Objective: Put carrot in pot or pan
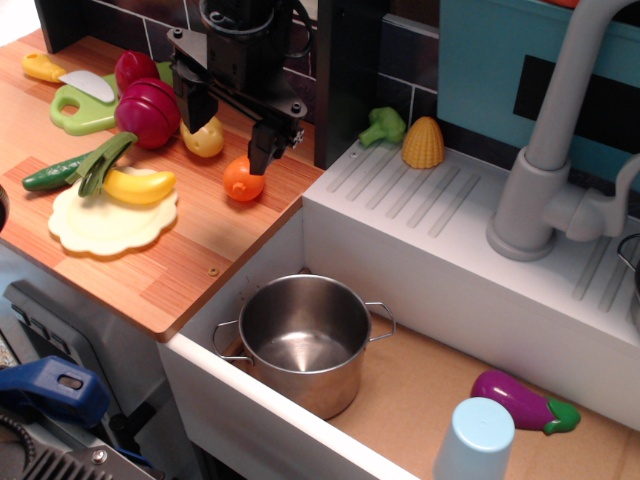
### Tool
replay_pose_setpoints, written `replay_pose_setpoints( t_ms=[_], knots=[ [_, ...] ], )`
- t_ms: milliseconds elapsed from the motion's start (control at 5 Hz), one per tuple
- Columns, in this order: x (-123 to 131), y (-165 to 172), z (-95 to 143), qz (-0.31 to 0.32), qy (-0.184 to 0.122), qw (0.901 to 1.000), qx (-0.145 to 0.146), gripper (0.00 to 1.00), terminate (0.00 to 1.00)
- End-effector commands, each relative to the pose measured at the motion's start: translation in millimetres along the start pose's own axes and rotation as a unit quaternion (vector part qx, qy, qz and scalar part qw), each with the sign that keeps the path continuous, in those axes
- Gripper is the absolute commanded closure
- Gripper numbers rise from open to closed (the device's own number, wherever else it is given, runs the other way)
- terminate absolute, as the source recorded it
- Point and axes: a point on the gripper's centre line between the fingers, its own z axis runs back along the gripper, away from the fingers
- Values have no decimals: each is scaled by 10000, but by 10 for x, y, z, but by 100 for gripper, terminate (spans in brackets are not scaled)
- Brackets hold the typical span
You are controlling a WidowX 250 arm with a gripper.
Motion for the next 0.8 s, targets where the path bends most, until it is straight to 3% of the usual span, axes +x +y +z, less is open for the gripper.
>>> replay_pose_setpoints(
  t_ms=[0, 600],
  knots=[
    [0, 0, 0, 0, 0, 10000, 0, 0, 0],
    [295, 181, -257, -49, -311, 9995, 76, 0, 0]
  ],
)
